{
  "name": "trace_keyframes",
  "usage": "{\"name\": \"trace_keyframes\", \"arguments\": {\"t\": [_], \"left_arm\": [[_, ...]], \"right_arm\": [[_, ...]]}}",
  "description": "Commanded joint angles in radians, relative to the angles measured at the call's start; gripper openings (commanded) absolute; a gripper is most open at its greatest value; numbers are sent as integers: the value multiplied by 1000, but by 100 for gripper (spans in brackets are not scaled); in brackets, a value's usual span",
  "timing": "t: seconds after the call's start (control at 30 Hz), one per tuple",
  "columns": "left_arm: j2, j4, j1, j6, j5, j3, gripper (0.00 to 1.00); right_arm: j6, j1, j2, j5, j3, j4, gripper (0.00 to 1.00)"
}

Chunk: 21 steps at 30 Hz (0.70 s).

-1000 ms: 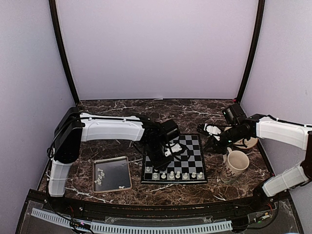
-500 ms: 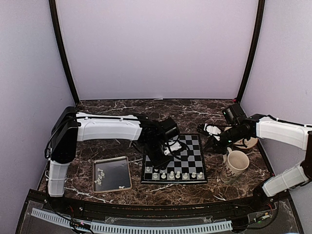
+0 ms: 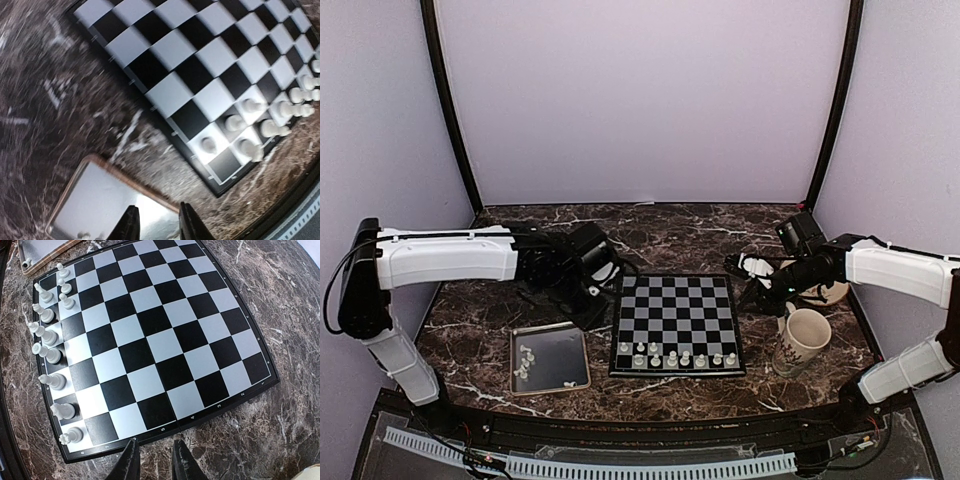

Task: Set up the chess pieces on the board
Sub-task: Pick up the pawn from the storage box.

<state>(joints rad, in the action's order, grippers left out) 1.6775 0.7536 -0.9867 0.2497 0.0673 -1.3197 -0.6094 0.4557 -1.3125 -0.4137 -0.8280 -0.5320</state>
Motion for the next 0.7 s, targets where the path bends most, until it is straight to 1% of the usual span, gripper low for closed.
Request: {"name": "trace_keyframes", "arguments": {"t": [0.0,0.17,0.33,0.53,0.67], "left_arm": [[-128,115,34,183,75,152,28],[-221,219,71,303,79,290,29],[-272,268,88,395,71,388,30],[-297,320,95,427,63,432,25],[-294,312,99,420,45,446,24]], "right_arm": [[-6,-6,1,5,5,-5,24],[-6,-7,2,7,7,-4,24],[-4,-8,-6,1,5,-6,24],[-4,-8,-7,8,6,-7,24],[-4,-8,-2,12,6,-6,24]]}}
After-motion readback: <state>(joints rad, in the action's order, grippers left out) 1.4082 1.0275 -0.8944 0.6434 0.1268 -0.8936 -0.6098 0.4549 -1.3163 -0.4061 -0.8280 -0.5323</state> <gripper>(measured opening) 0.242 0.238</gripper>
